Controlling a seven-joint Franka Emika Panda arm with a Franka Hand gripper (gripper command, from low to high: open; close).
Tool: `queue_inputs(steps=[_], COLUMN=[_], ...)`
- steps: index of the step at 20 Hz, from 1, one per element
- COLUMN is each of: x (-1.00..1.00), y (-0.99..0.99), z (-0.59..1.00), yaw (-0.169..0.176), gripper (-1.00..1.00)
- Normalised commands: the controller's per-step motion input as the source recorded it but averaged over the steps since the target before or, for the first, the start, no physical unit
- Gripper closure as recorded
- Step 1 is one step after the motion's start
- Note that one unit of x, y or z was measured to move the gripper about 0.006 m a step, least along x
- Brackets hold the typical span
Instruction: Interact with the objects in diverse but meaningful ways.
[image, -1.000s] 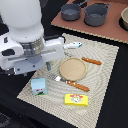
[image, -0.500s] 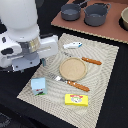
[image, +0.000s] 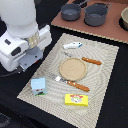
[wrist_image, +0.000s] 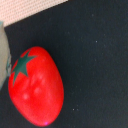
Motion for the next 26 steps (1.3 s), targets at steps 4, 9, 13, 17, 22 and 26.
queue_inputs(steps=[4, 9, 13, 17, 22, 26], x=[-0.33, -0.59, -0.69, -0.68, -0.55, -0.11], y=[0.47, 0.13, 0.06, 0.18, 0.39, 0.24], z=[0.0, -0.11, -0.18, -0.19, -0.09, -0.02], yaw=[0.104, 0.05, 0.03, 0.044, 0.059, 0.059], gripper=[-1.0, -1.0, -1.0, -1.0, -1.0, -1.0])
